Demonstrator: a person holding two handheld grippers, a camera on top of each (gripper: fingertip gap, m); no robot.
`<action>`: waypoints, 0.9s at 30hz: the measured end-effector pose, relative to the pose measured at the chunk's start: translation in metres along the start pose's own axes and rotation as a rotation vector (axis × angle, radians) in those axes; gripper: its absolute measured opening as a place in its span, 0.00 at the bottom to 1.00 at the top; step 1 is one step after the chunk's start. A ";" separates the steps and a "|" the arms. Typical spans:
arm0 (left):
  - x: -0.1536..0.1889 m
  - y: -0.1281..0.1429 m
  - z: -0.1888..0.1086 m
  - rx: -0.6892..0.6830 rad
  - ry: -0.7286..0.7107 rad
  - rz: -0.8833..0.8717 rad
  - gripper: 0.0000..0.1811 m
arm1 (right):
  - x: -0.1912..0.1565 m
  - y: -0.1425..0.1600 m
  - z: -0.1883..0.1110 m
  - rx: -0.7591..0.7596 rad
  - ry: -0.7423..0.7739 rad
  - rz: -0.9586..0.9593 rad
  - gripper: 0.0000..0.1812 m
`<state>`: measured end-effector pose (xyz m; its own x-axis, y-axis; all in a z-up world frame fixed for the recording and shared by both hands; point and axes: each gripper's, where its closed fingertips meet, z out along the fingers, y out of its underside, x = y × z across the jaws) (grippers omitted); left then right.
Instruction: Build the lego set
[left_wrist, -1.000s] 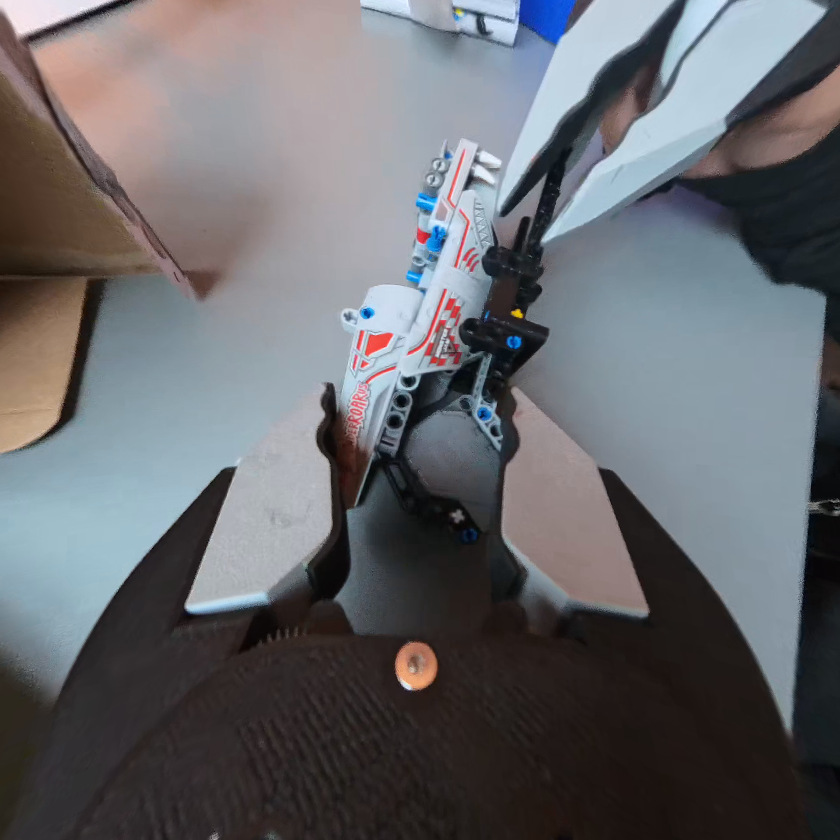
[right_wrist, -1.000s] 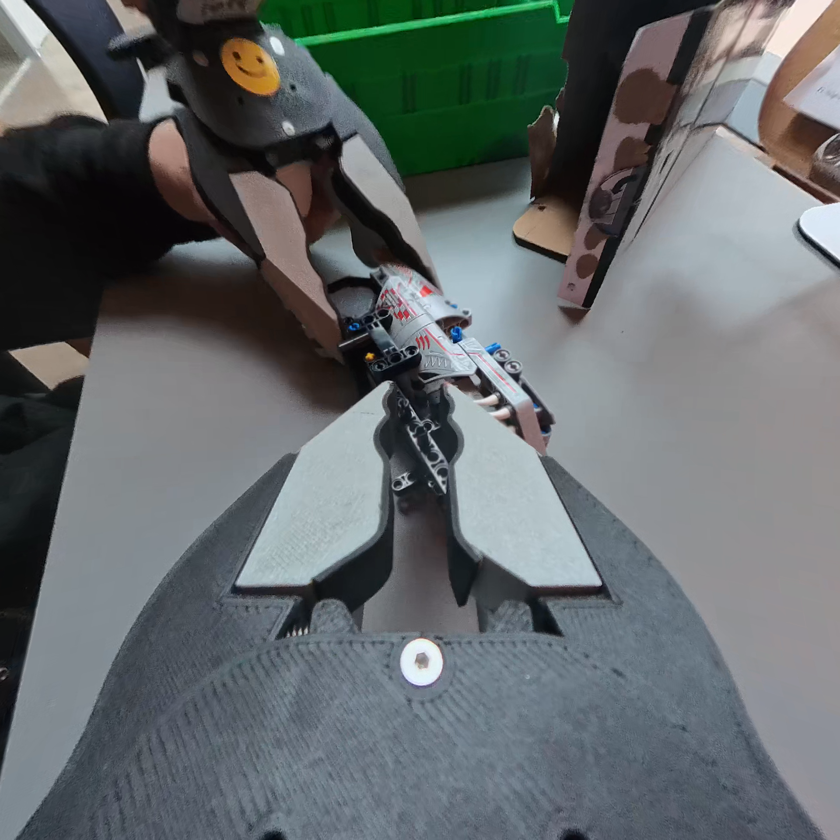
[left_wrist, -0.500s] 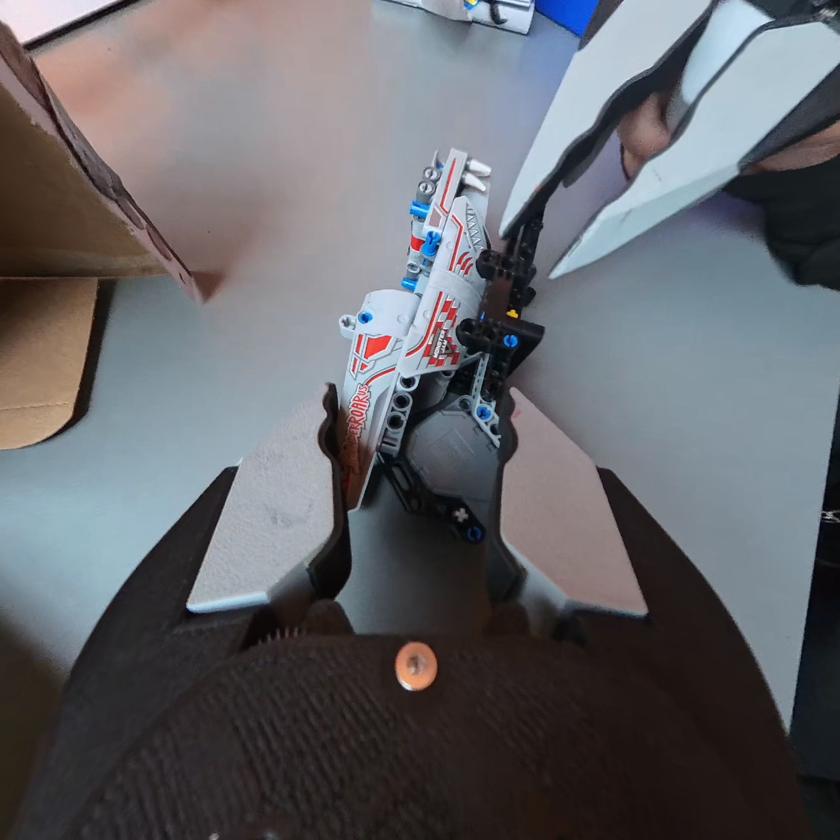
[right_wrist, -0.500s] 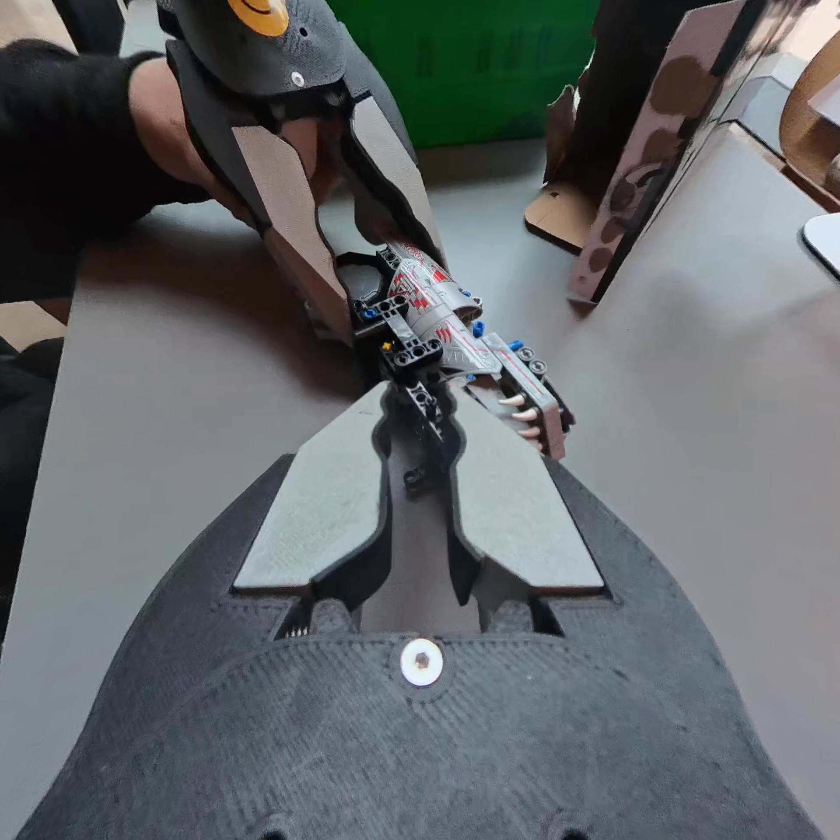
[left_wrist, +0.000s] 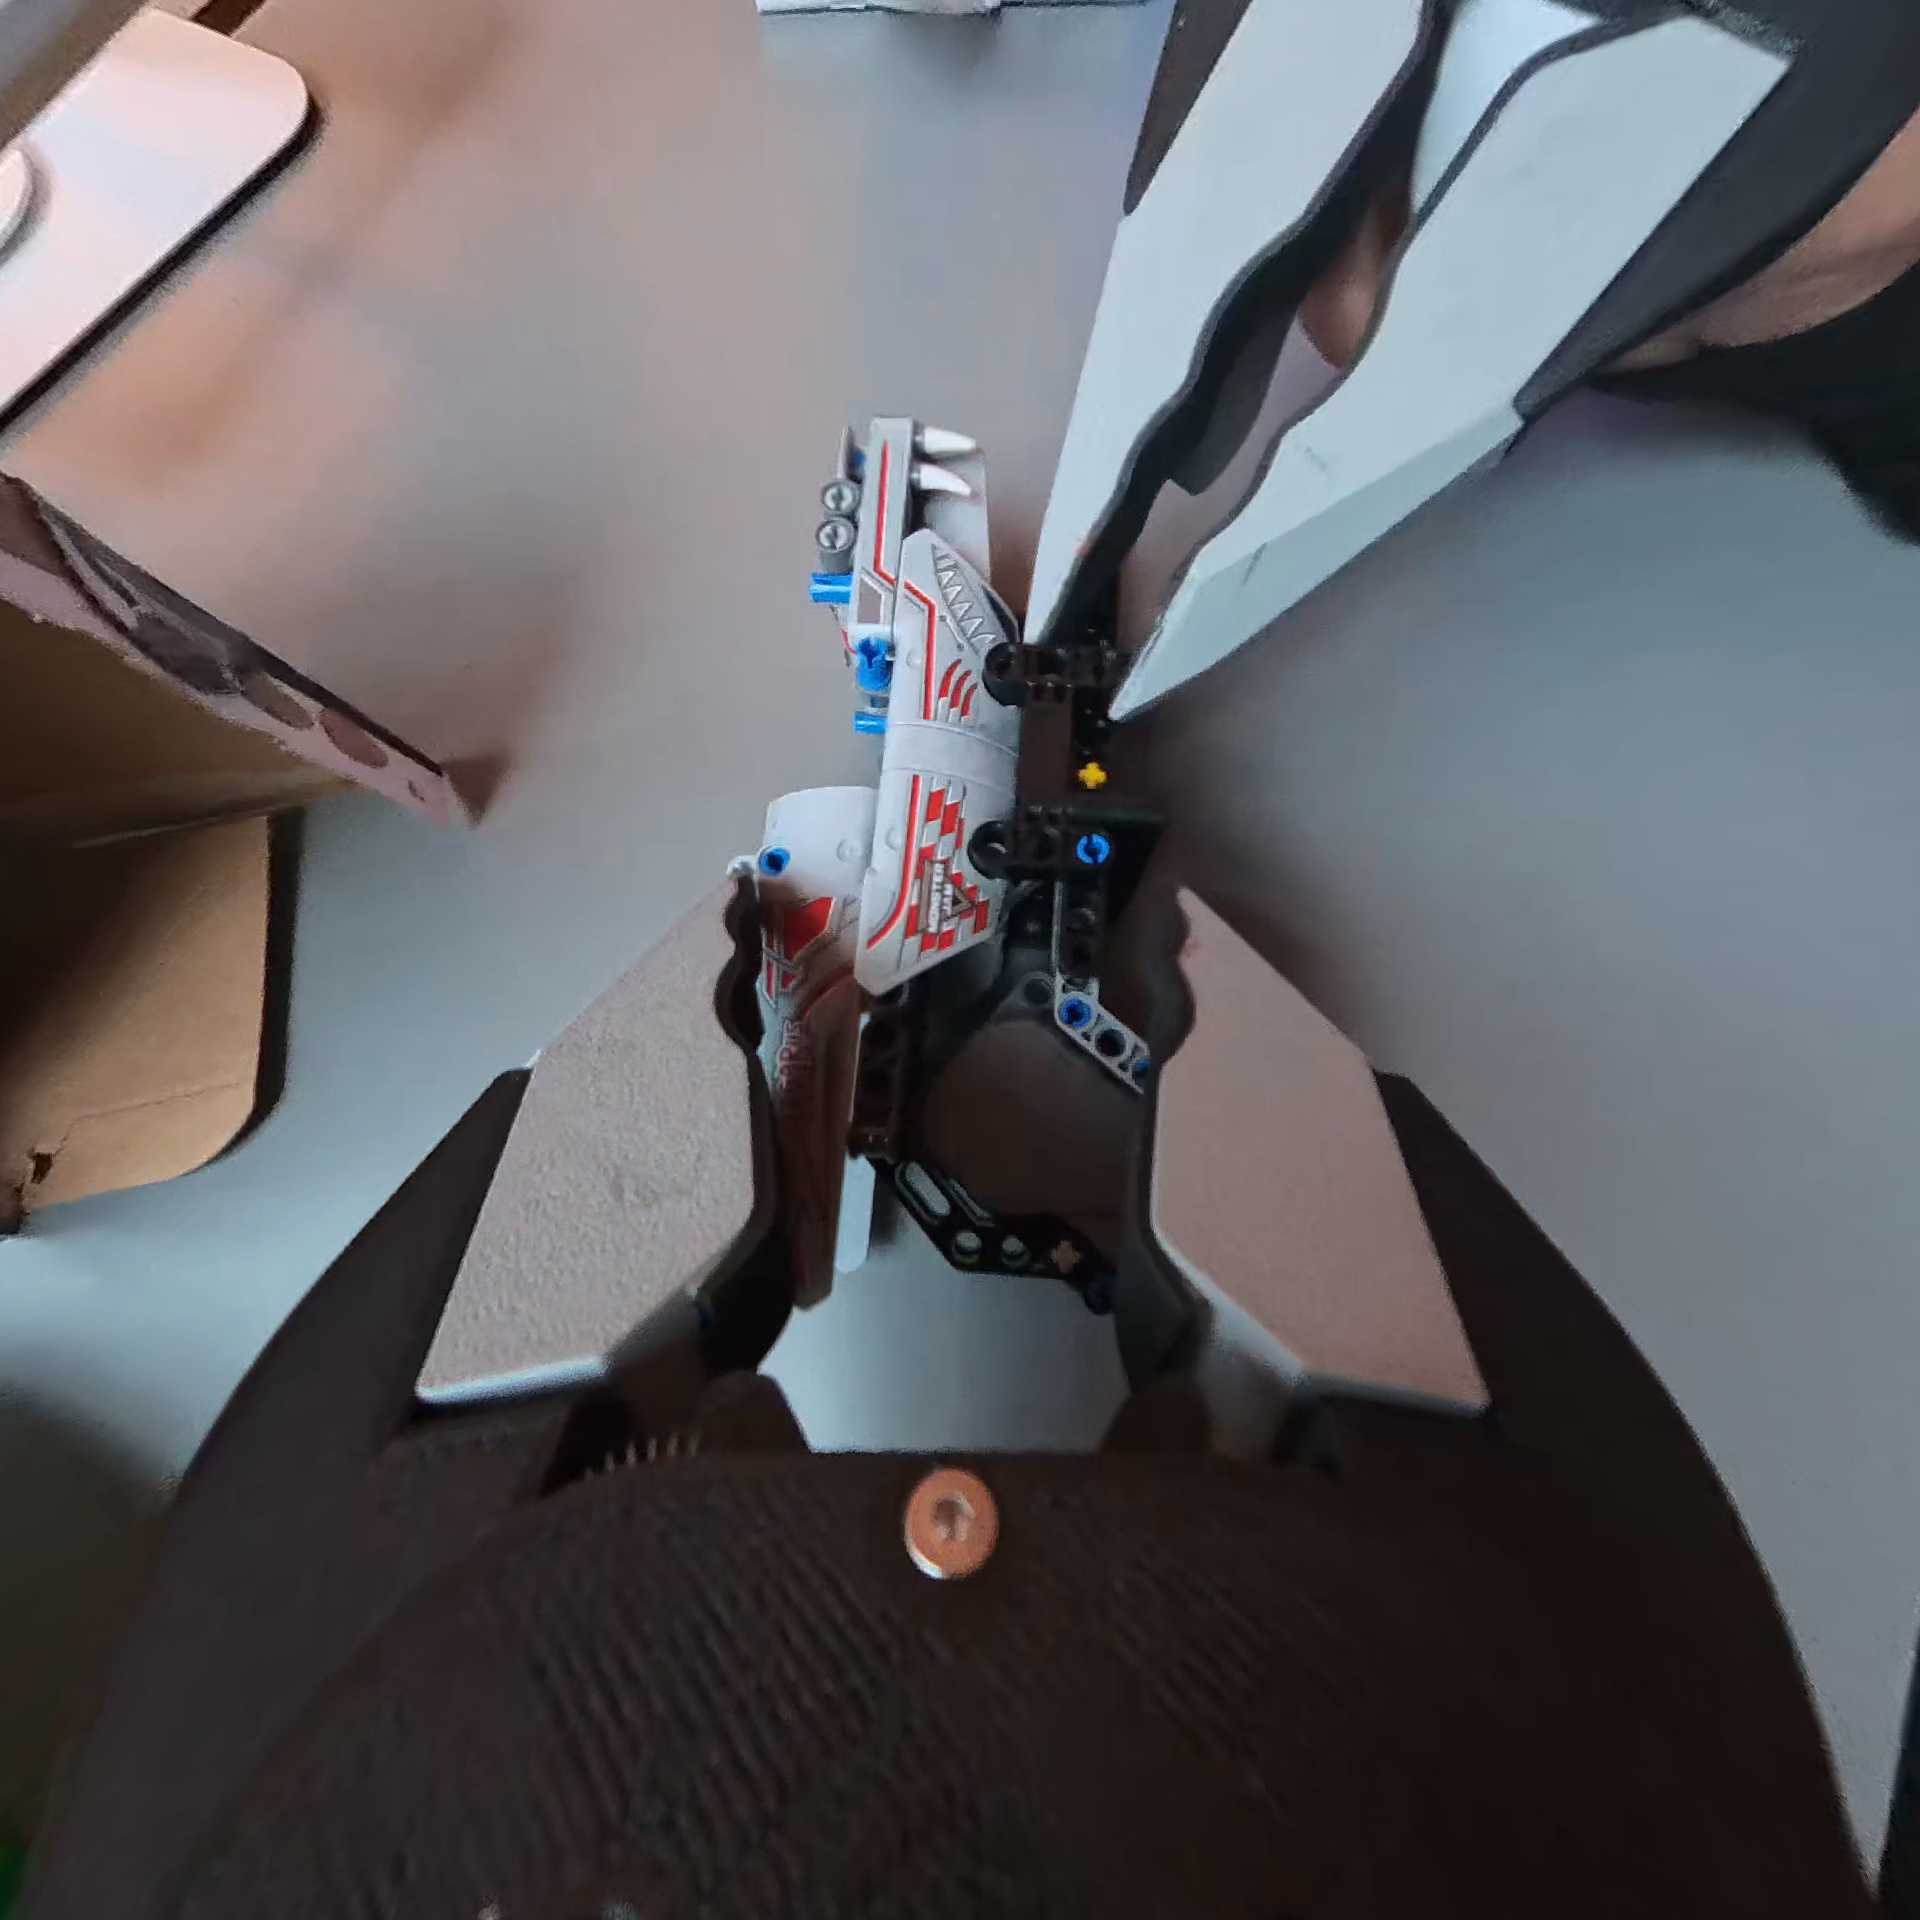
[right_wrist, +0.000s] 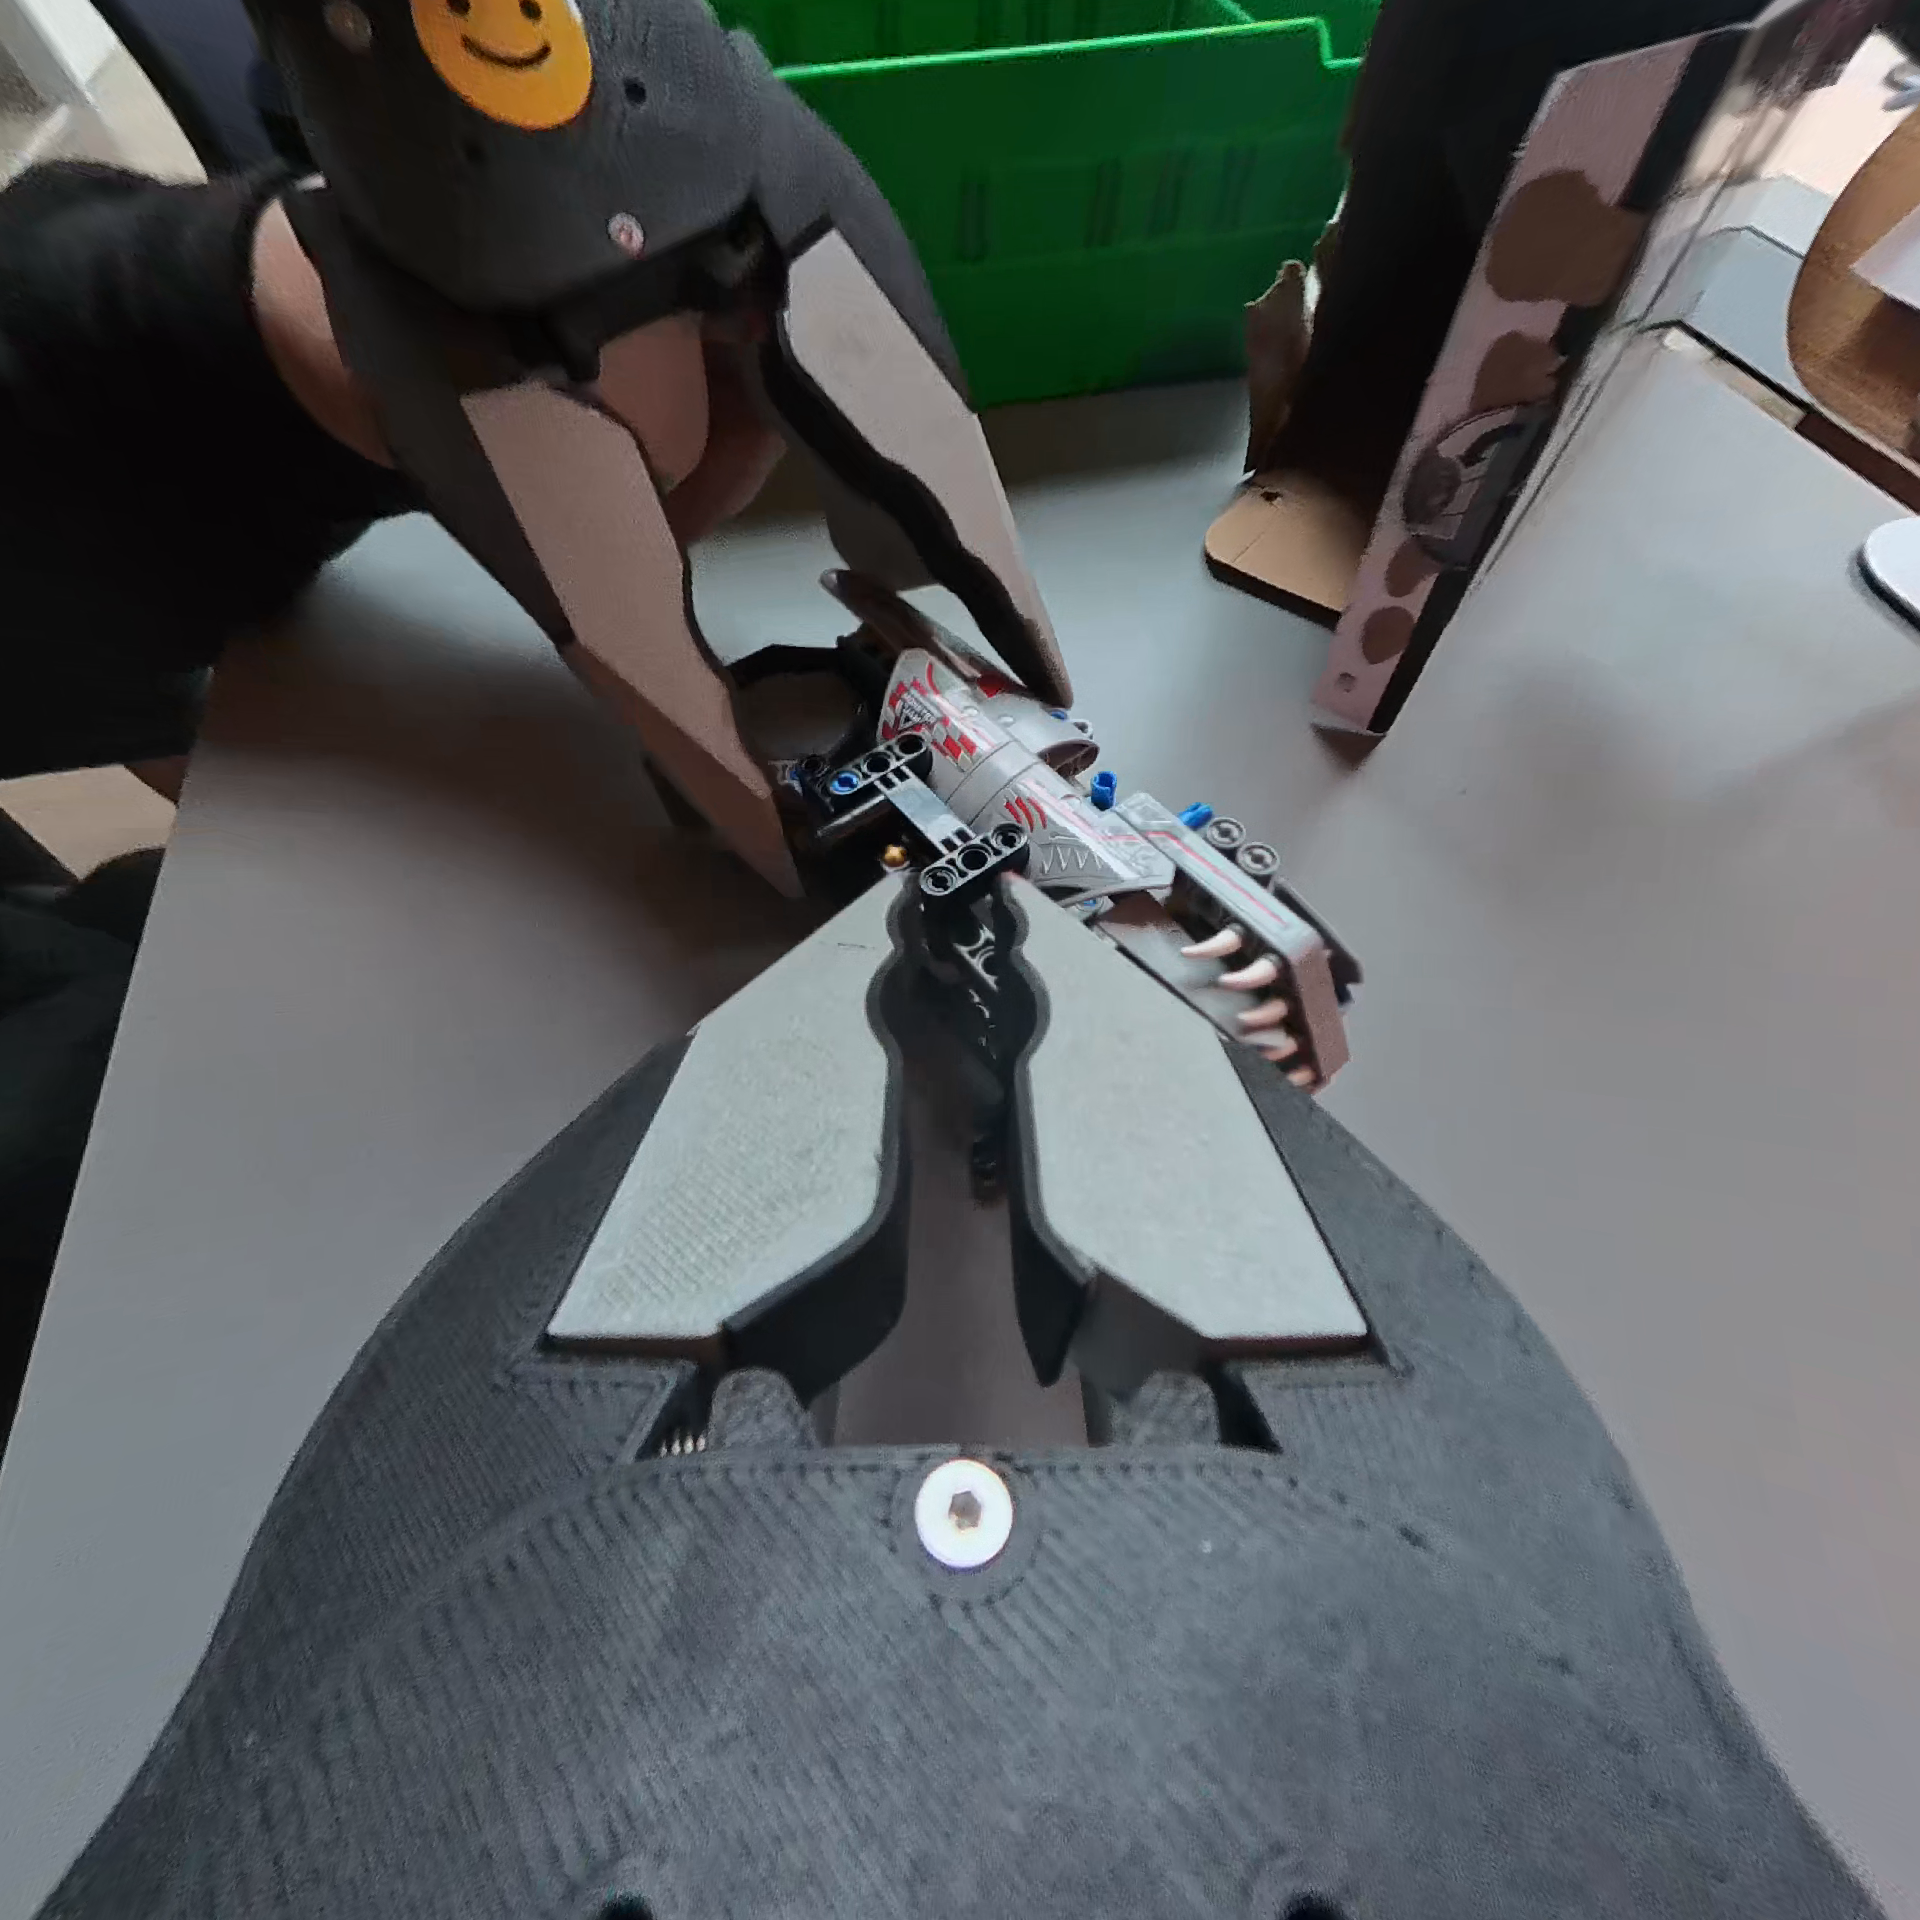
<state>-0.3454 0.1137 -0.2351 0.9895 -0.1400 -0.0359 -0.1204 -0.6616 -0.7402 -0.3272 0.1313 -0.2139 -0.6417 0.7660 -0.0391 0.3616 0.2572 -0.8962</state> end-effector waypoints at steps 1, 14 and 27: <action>0.000 -0.001 0.001 0.002 0.008 -0.013 0.40 | 0.002 0.001 -0.001 0.003 -0.002 0.016 0.06; -0.011 -0.001 0.004 -0.068 -0.123 0.029 0.35 | 0.013 -0.001 0.002 -0.058 0.197 -0.027 0.06; -0.013 -0.001 0.007 -0.105 -0.146 0.000 0.35 | 0.018 -0.012 -0.002 0.064 0.211 0.022 0.04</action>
<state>-0.3581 0.1211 -0.2387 0.9896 -0.0364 -0.1389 -0.1206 -0.7360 -0.6661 -0.3421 0.1433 -0.2030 -0.4760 0.8790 0.0285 0.3261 0.2065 -0.9225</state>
